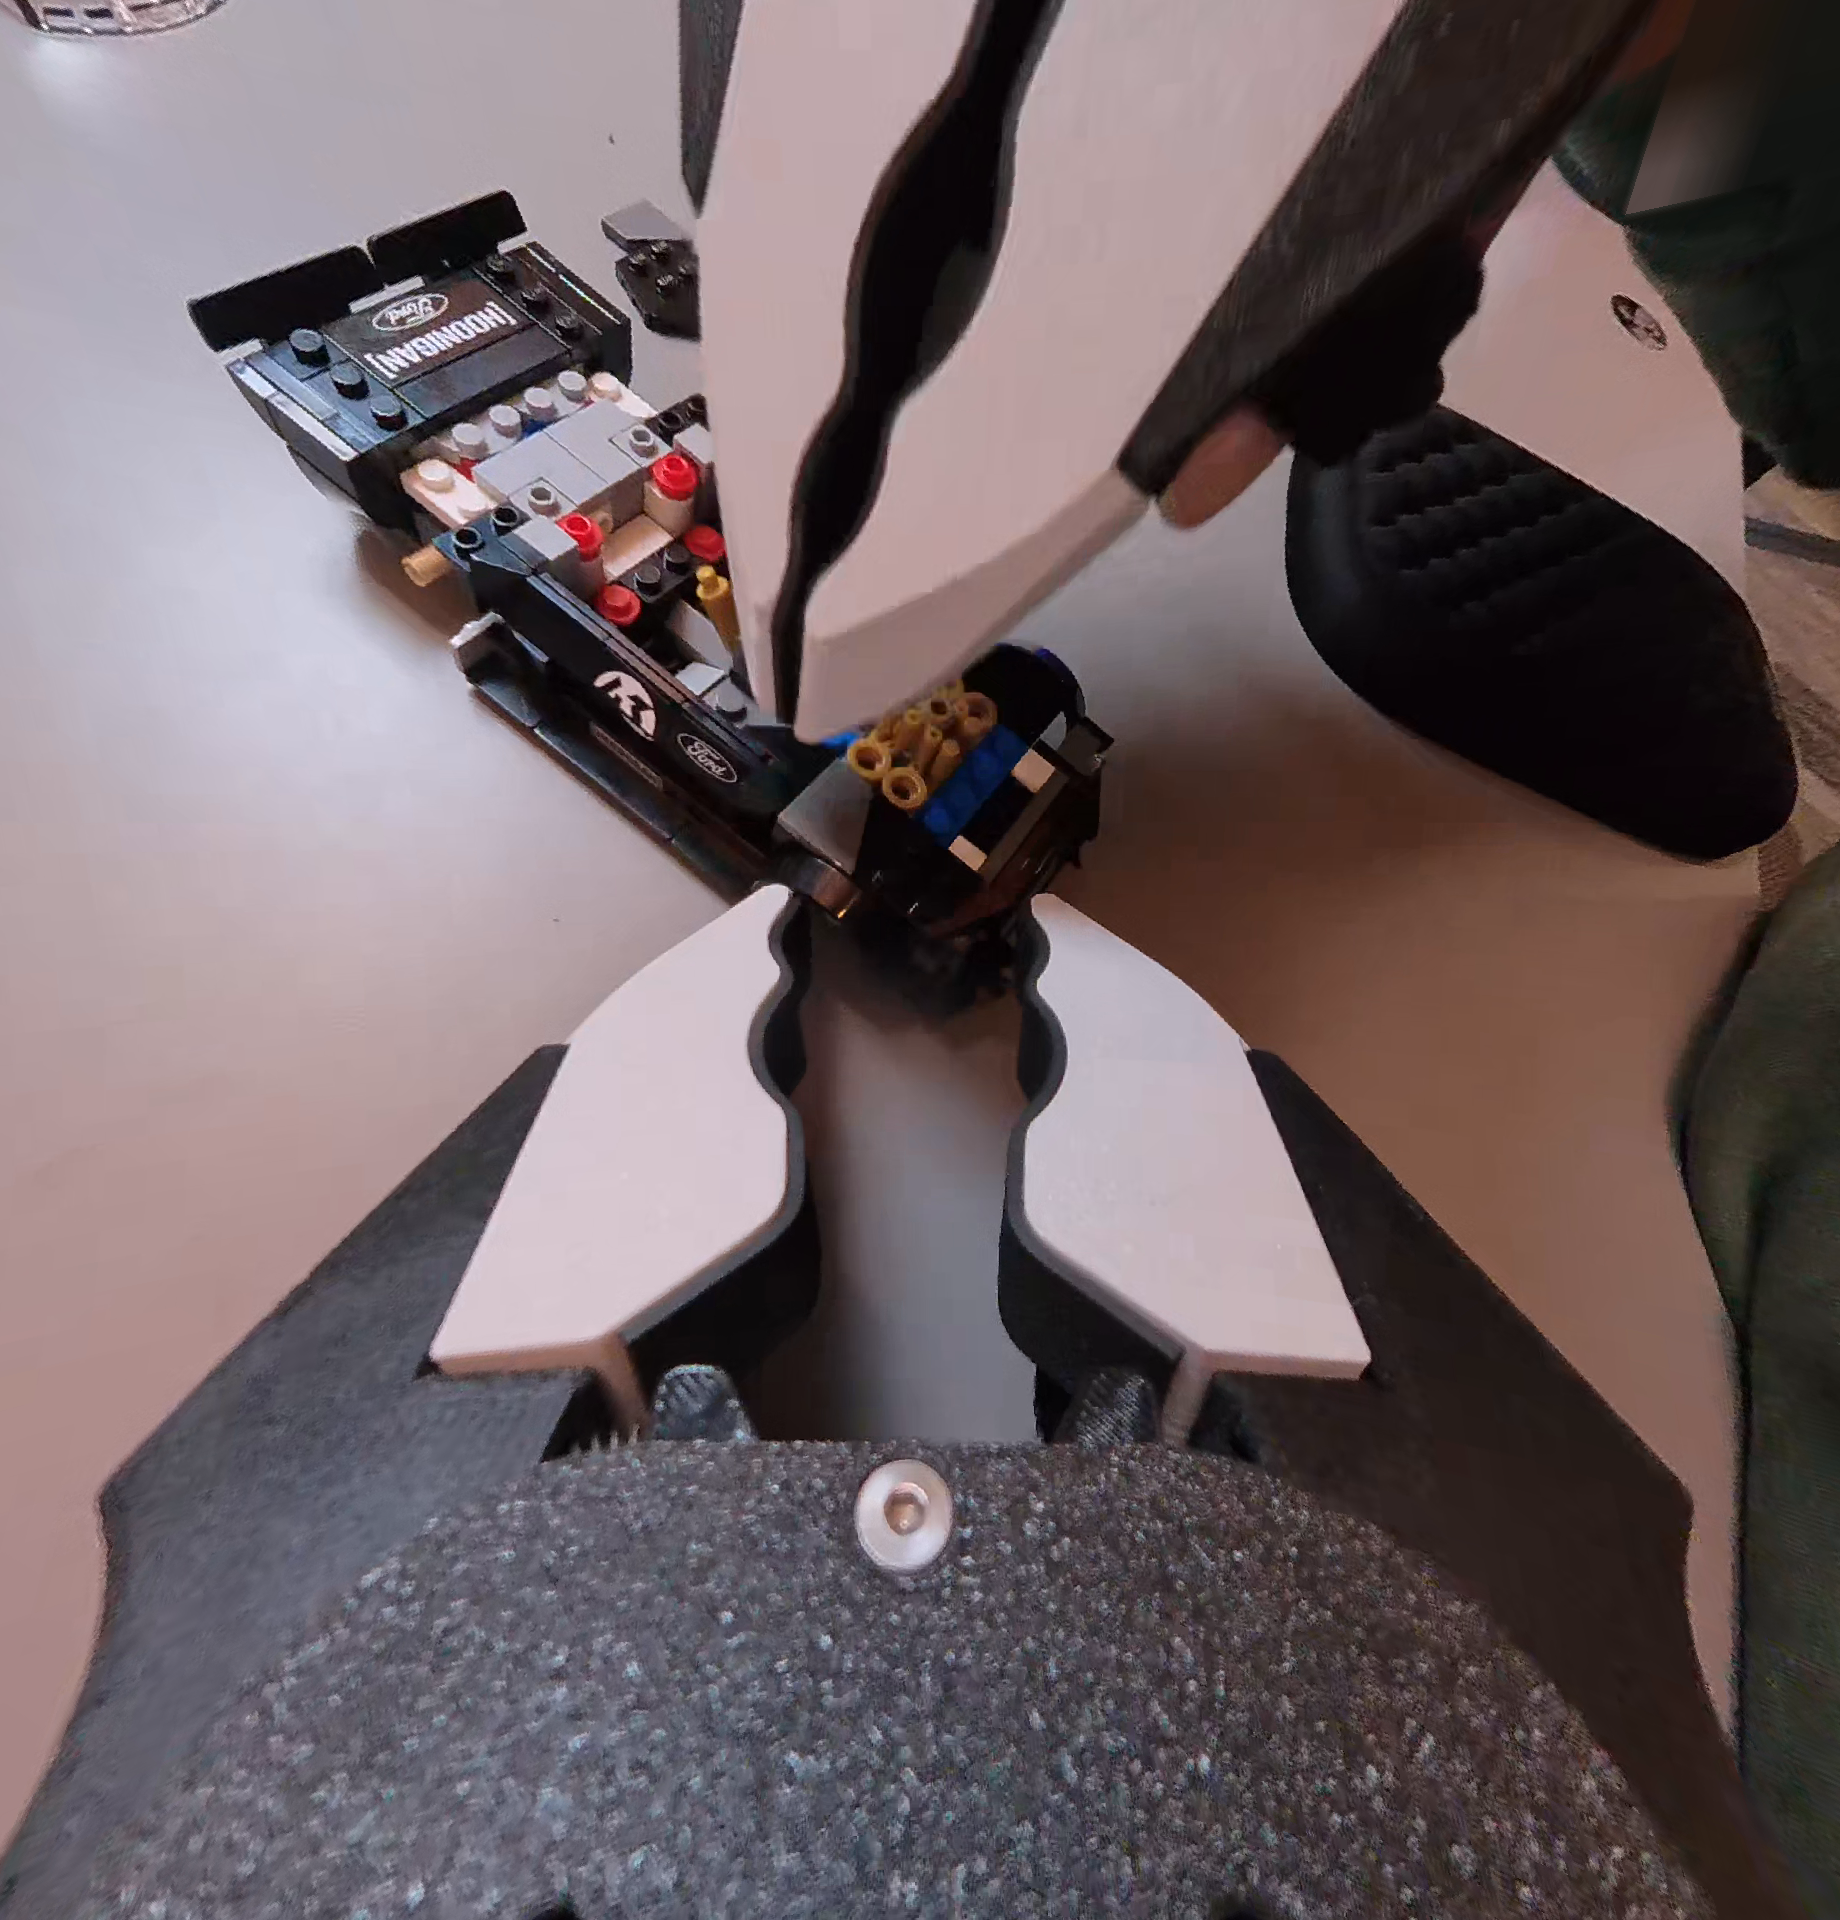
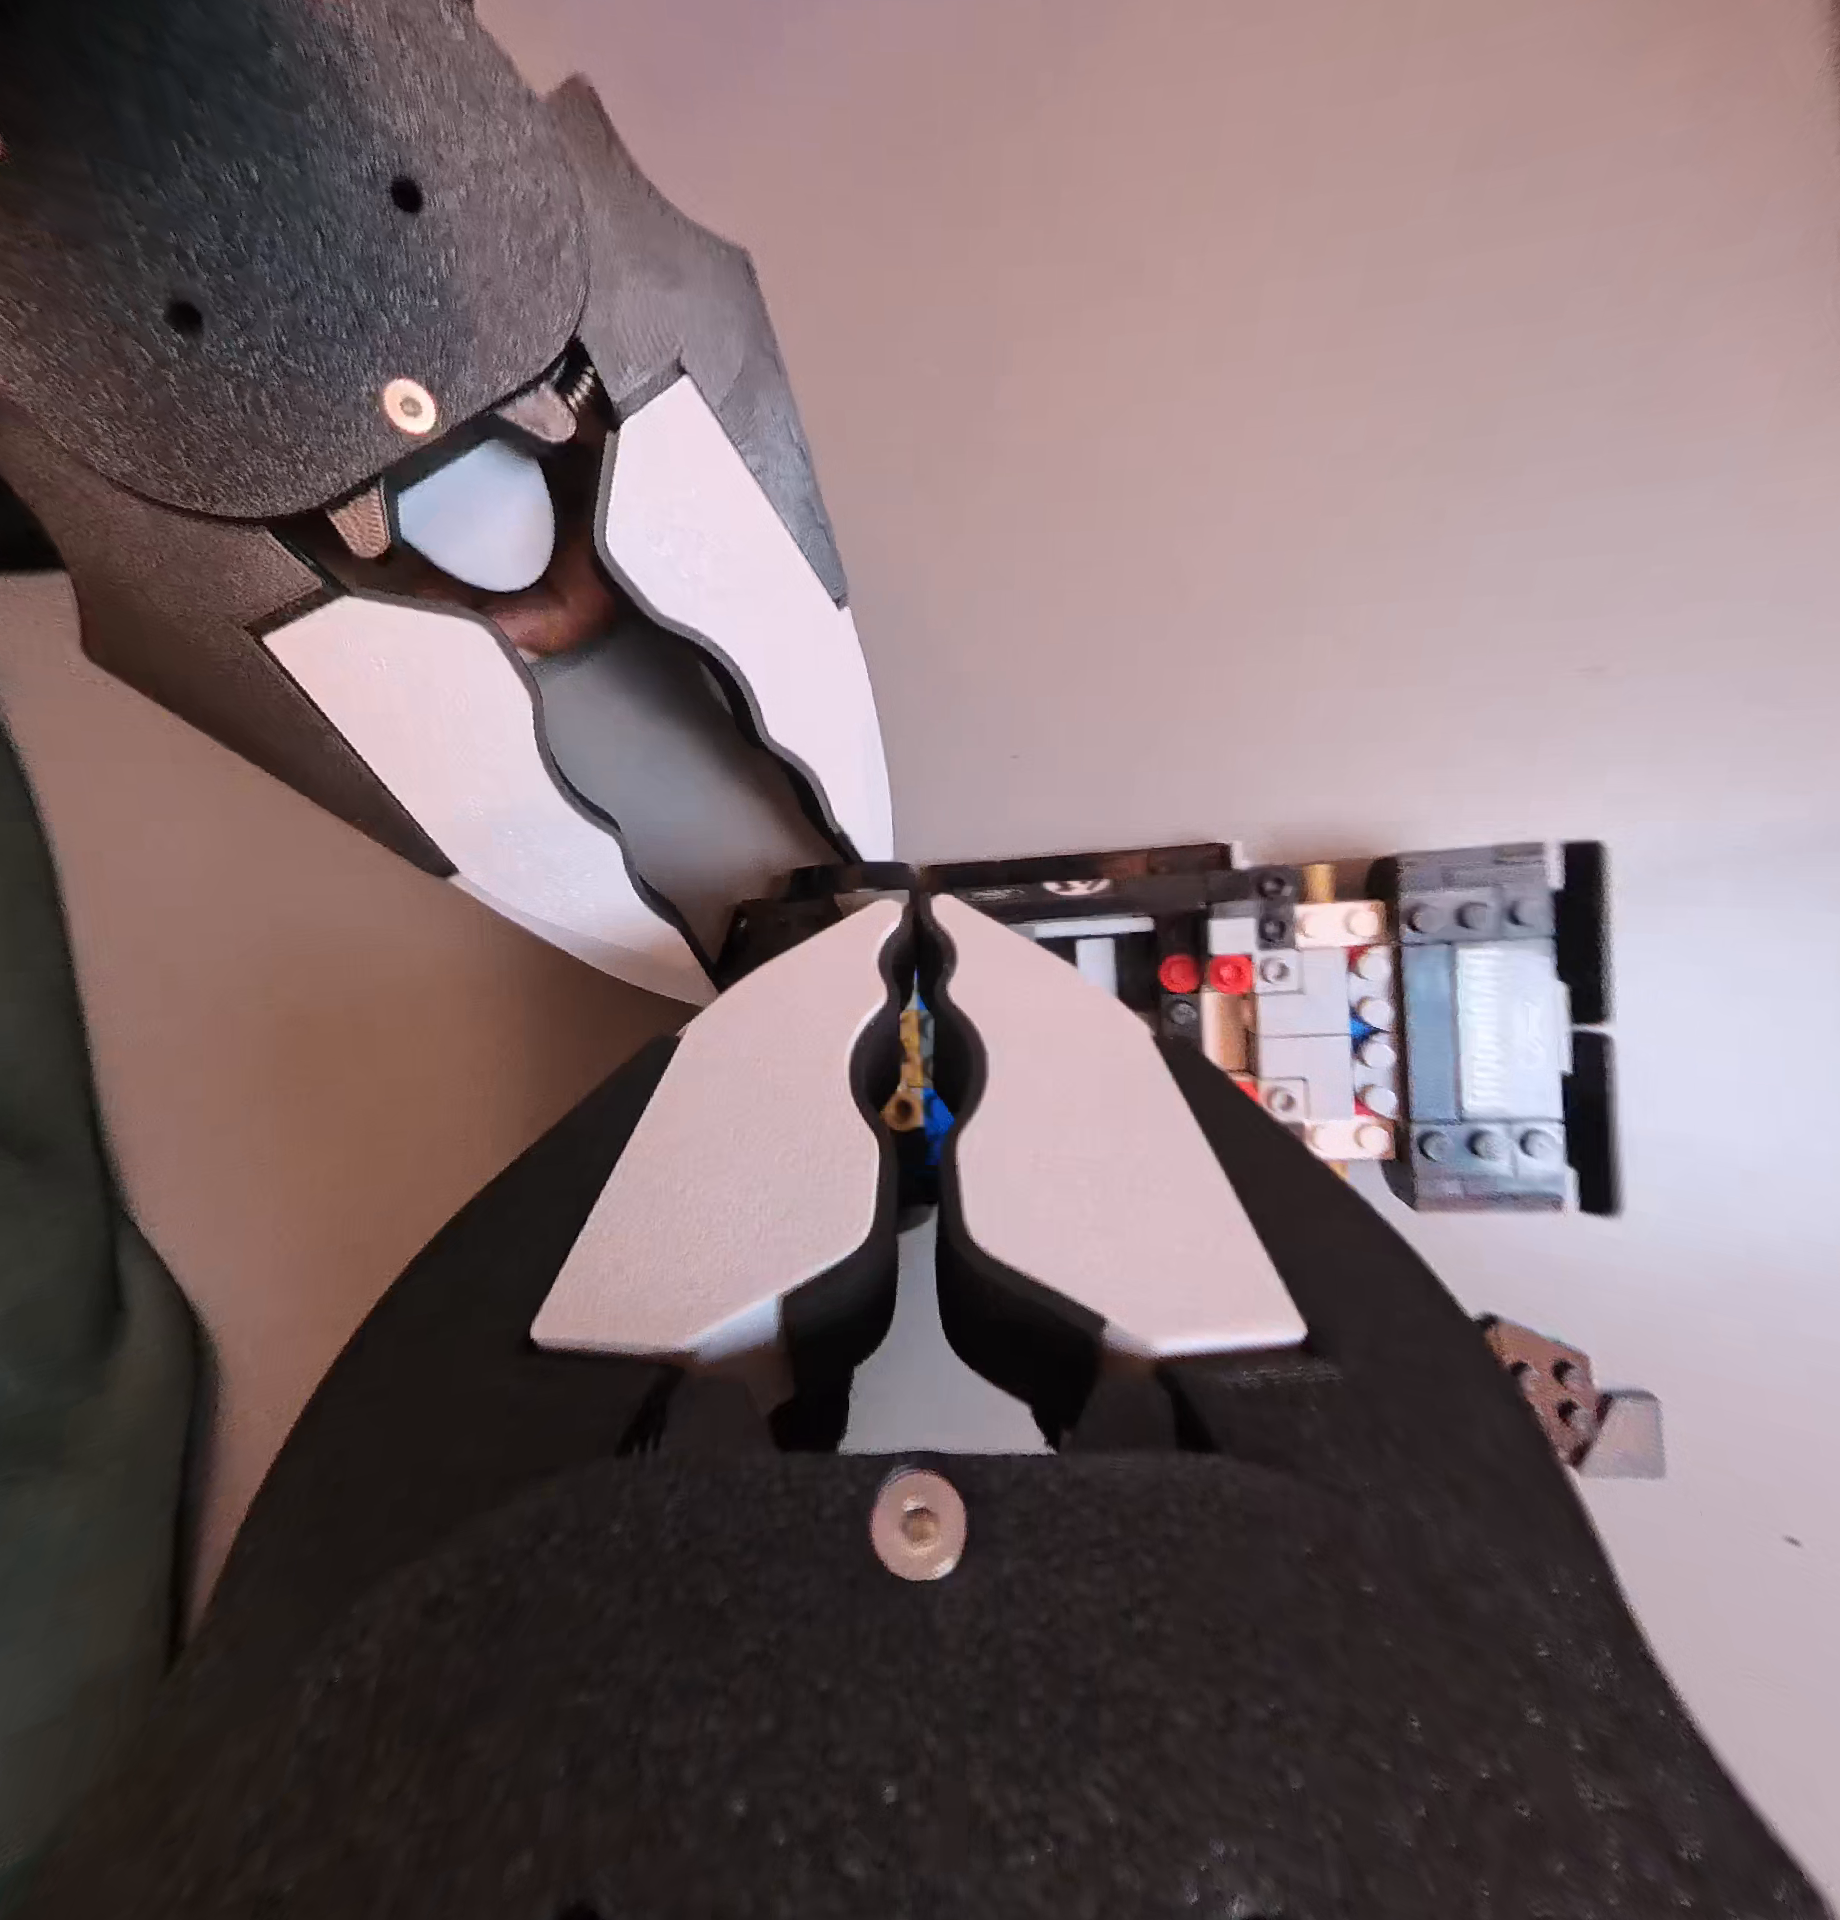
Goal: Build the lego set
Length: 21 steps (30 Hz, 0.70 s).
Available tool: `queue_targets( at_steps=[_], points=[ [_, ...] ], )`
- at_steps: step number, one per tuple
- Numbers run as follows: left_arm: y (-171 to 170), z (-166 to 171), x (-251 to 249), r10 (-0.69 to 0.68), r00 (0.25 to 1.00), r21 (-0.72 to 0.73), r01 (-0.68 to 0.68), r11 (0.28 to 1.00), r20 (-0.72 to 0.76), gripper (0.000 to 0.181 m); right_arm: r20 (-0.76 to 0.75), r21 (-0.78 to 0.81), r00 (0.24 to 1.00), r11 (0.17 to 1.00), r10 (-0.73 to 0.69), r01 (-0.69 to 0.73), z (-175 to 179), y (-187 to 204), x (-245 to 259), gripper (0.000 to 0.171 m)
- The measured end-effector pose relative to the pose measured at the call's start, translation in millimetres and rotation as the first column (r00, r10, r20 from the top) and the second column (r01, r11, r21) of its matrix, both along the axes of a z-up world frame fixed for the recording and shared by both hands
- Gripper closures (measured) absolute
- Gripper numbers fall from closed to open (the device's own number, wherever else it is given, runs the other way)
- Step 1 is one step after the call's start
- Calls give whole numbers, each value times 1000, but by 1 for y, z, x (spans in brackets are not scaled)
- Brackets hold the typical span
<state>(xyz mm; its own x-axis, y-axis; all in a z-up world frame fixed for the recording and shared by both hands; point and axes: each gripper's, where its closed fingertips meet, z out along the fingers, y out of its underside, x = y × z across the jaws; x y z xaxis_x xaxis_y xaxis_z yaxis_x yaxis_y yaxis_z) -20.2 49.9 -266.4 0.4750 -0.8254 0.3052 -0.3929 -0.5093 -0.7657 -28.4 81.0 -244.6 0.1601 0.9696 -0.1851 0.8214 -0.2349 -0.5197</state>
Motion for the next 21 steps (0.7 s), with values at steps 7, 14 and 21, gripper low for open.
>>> queue_targets(
  at_steps=[7, 14, 21],
  points=[
    [1, 1, 2, -1, 1000, 11, 1, 1000, 12, 142, -64, 191, 997, 980, -43, 54, 0, 15, 14, 171],
    [2, 2, 2, -3, 1000, 20, 3, 1000, 18, 141, -199, 210, 970, 961, -141, 183, 6, -10, 20, 139],
    [0, 2, 6, -19, 1000, 44, 18, 999, 7, 141, -272, 217, 907, 897, -323, 384, -6, -29, 45, 120]
  ],
)
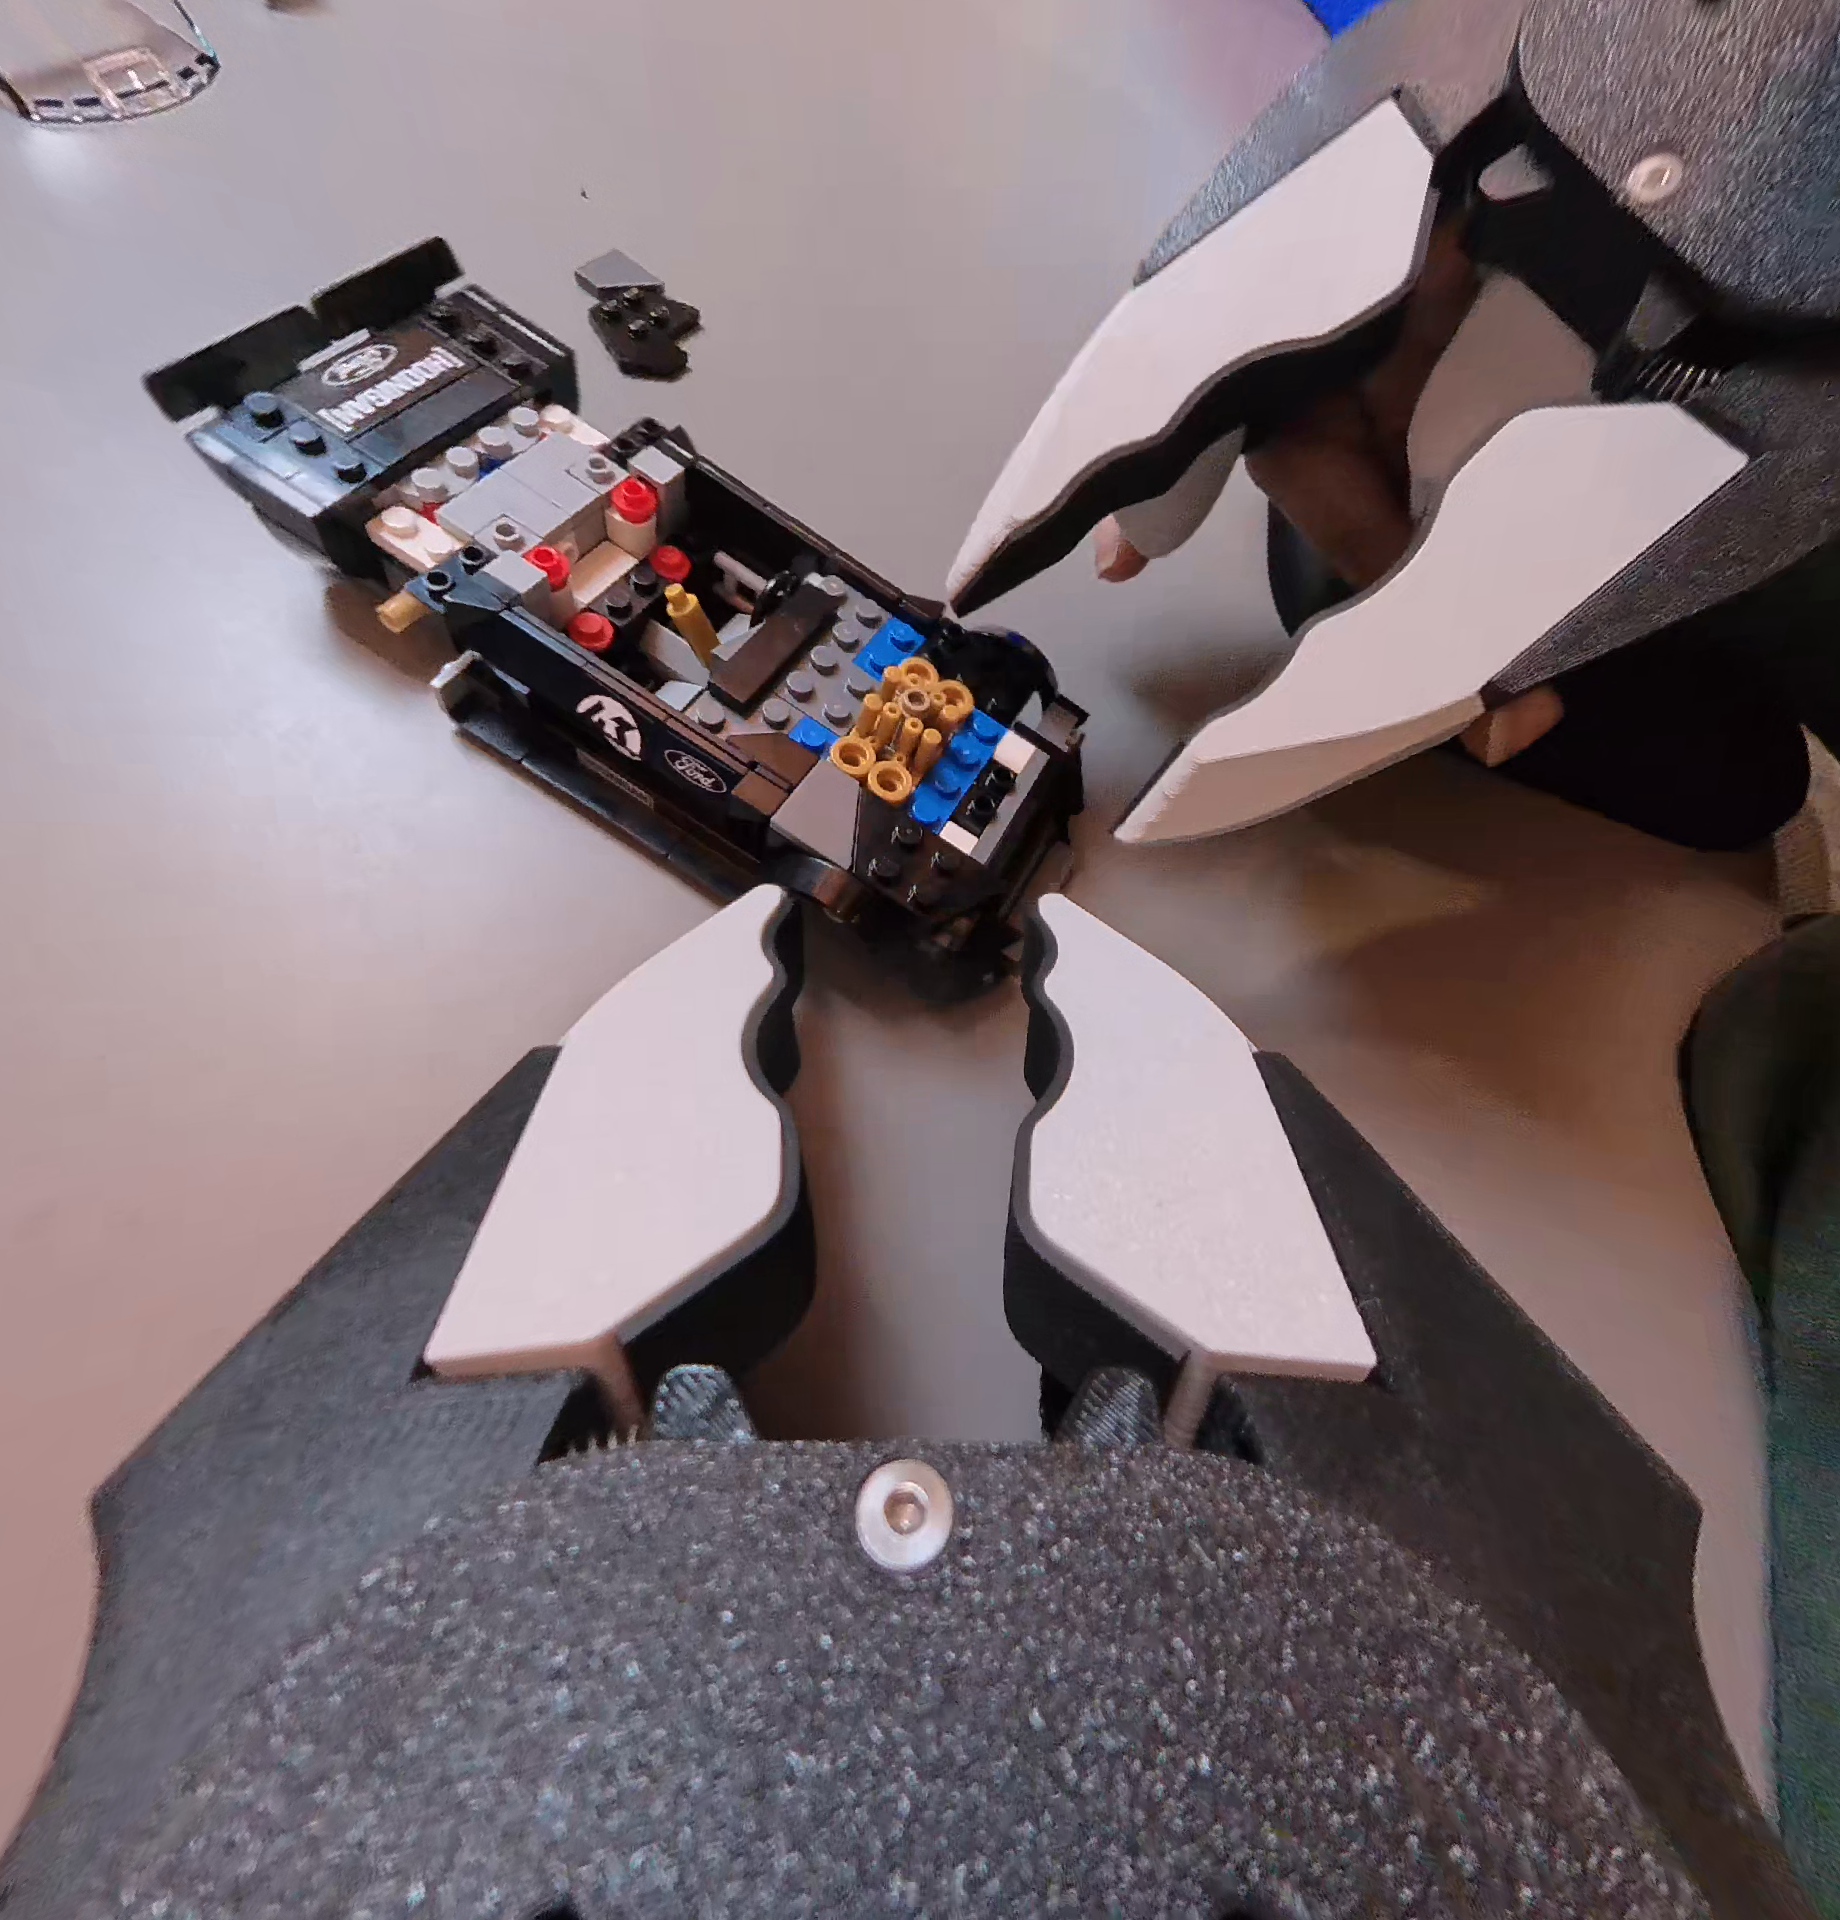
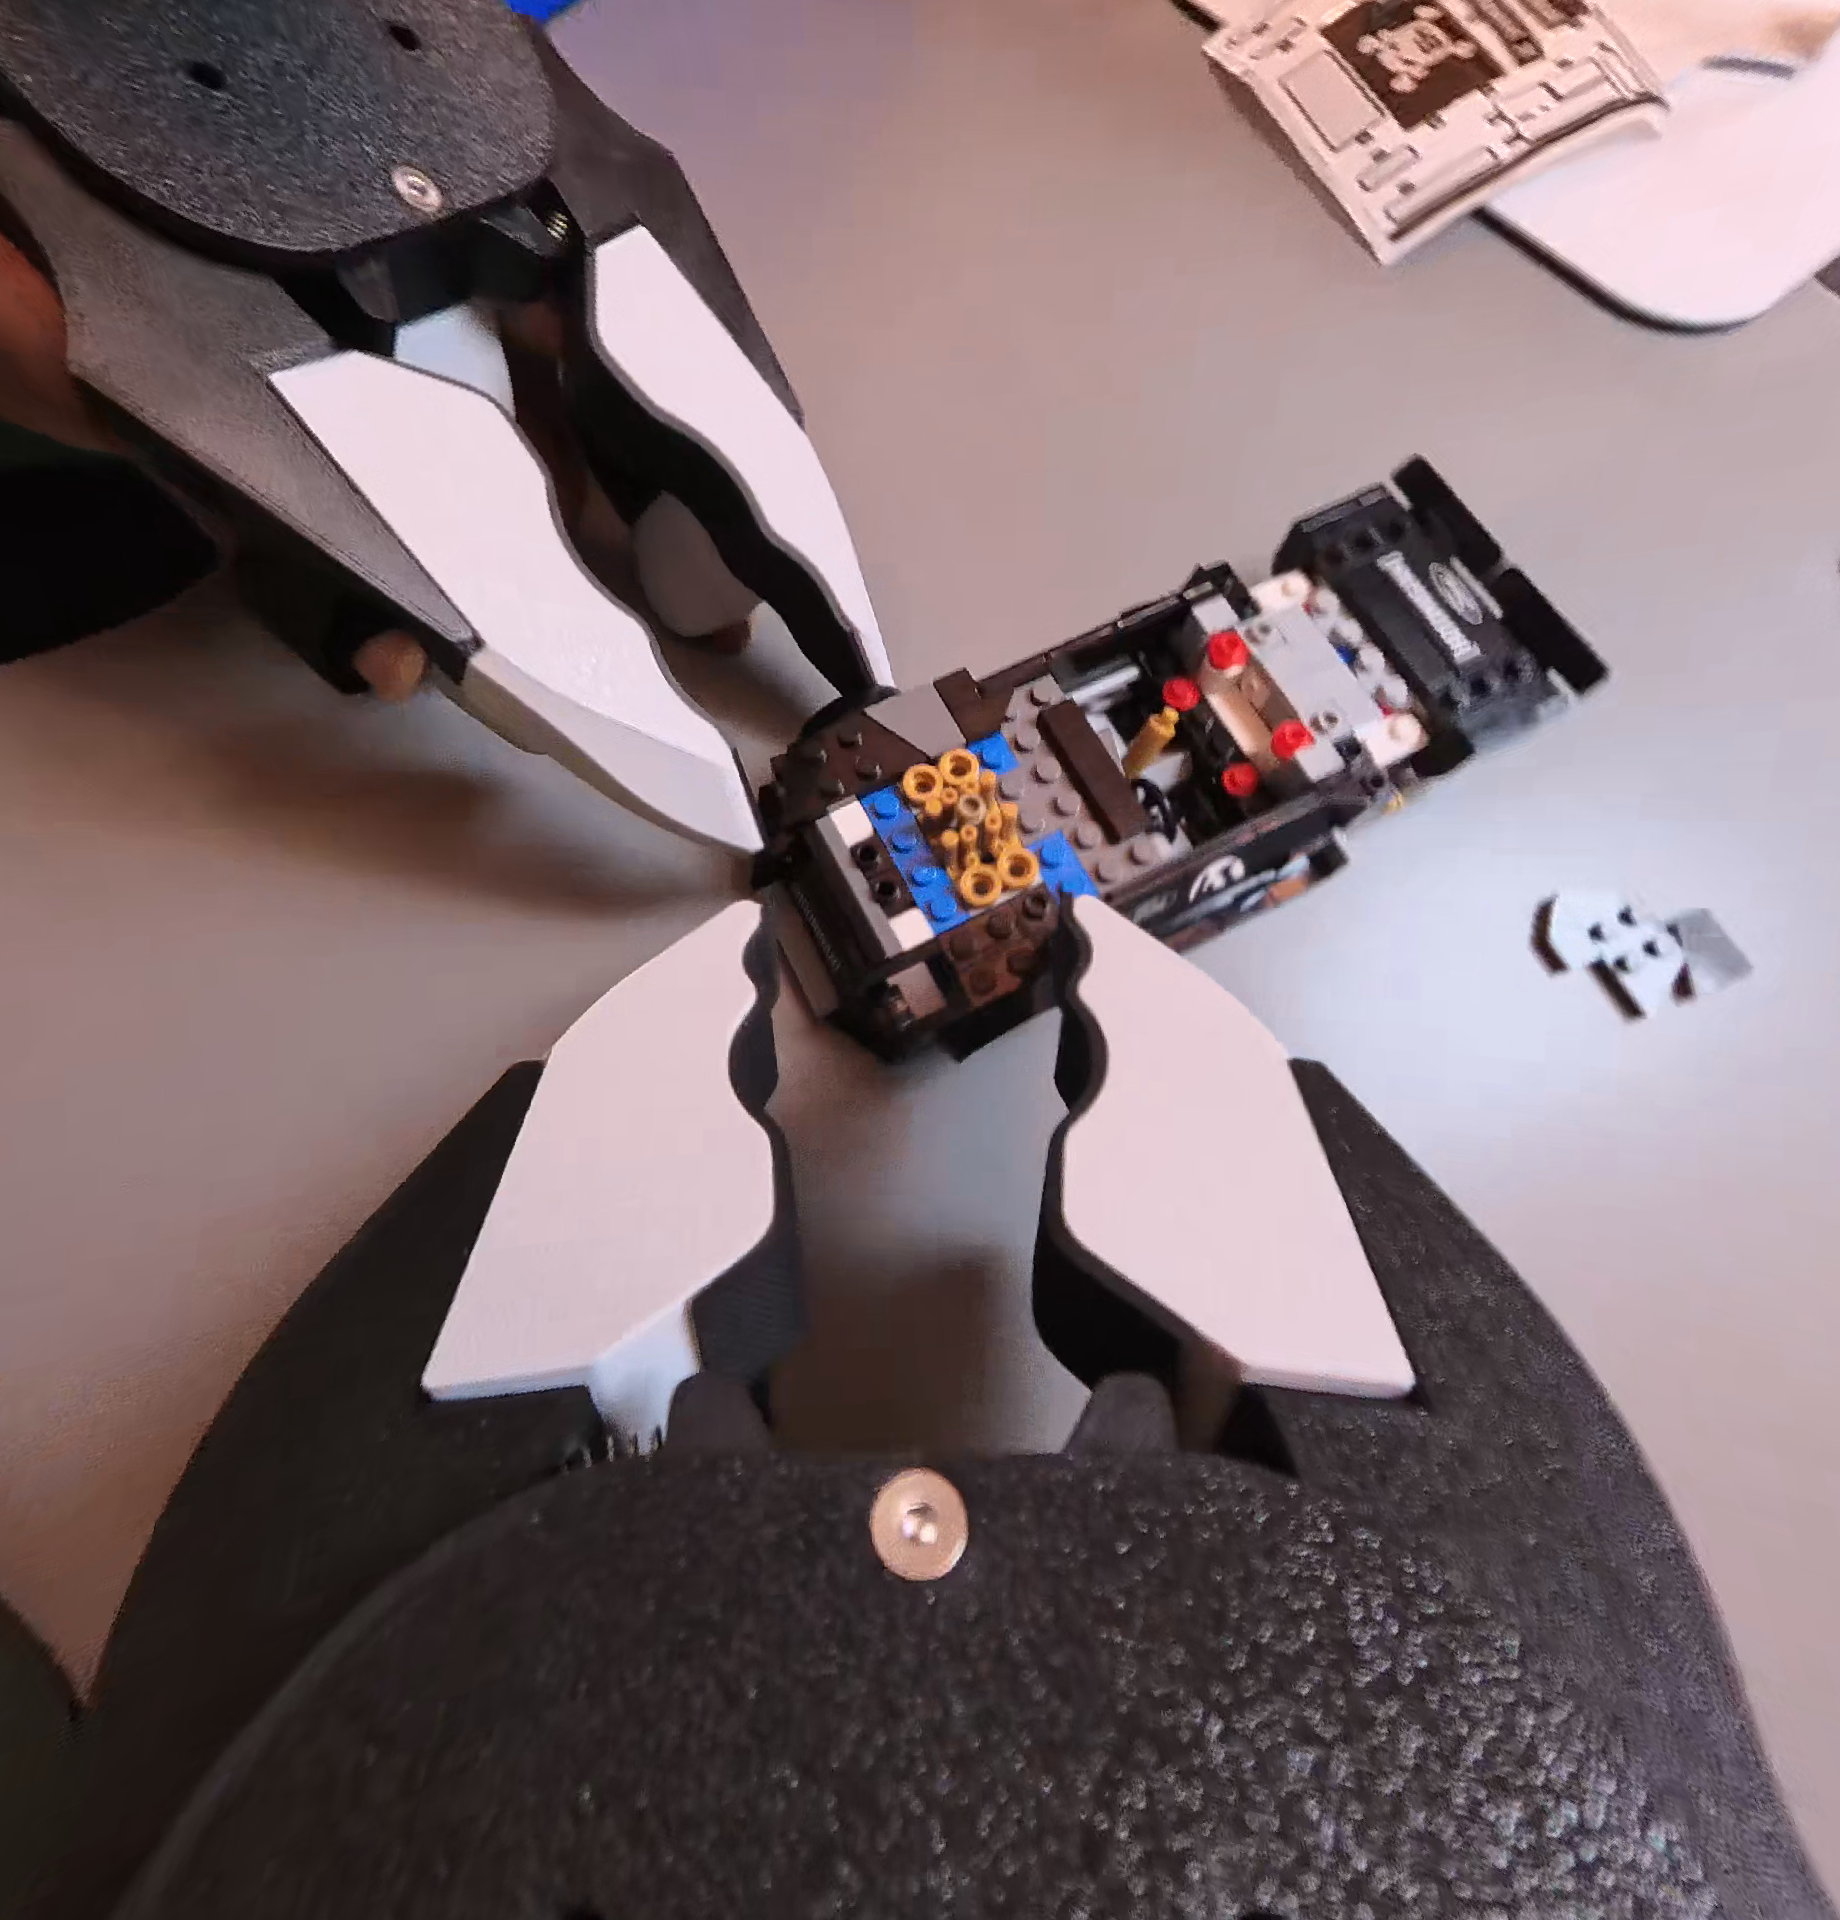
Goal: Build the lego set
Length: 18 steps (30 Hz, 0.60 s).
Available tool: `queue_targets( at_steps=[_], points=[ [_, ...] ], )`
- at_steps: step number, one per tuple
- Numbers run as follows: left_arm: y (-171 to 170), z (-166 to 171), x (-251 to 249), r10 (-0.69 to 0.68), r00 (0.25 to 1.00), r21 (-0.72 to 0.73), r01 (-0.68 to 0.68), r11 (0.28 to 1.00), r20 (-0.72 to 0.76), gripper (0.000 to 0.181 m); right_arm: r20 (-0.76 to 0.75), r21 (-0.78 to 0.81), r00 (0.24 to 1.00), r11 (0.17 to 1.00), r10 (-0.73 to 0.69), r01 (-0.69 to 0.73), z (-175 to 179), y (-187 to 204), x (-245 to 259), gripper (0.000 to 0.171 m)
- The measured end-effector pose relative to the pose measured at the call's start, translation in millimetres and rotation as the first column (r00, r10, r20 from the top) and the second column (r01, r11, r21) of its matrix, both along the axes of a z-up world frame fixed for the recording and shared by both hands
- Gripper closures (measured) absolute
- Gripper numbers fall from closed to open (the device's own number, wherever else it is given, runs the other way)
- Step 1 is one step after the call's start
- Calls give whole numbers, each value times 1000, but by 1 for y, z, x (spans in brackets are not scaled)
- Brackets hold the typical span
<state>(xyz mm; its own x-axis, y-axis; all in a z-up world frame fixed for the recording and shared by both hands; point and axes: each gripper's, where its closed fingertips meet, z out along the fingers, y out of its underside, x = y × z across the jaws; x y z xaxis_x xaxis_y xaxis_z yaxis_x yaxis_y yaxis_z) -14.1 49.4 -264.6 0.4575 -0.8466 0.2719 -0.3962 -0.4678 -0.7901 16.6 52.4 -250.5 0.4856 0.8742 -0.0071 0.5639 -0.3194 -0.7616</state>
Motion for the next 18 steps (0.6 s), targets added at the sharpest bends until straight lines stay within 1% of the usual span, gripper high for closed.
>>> queue_targets(
  at_steps=[3, 6, 7, 10, 11, 13, 16, 18],
  points=[
    [-5, 1, 6, -31, 1000, 11, 31, 999, 0, 144, 28, 55, 995, 994, -94, 93, -6, 4, 10, 120],
    [-20, 4, 16, -125, 992, 45, 124, 991, 1, 151, 66, 100, 987, 985, -149, 142, -7, 8, 16, 120],
    [-22, 4, 17, -140, 990, 69, 141, 988, -14, 150, 80, 98, 983, 983, -165, 157, -8, 9, 18, 120],
    [-20, 4, 16, -135, 990, 114, 139, 984, -44, 151, 72, 77, 979, 980, -191, 185, -8, 9, 17, 115],
    [-18, 4, 15, -126, 991, 108, 129, 986, -36, 151, 73, 68, 977, 978, -201, 197, -8, 8, 17, 110],
    [-14, 3, 12, -96, 995, 87, 99, 991, -32, 151, 70, 78, 974, 975, -214, 209, -7, 8, 14, 107],
    [-12, 2, 11, -80, 996, 78, 83, 993, -36, 150, 51, 84, 977, 976, -207, 202, -7, 6, 6, 108],
    [-10, 1, 10, -67, 996, 86, 71, 994, -51, 150, 51, 95, 975, 973, -218, 213, -5, 8, 5, 112]
  ],
)
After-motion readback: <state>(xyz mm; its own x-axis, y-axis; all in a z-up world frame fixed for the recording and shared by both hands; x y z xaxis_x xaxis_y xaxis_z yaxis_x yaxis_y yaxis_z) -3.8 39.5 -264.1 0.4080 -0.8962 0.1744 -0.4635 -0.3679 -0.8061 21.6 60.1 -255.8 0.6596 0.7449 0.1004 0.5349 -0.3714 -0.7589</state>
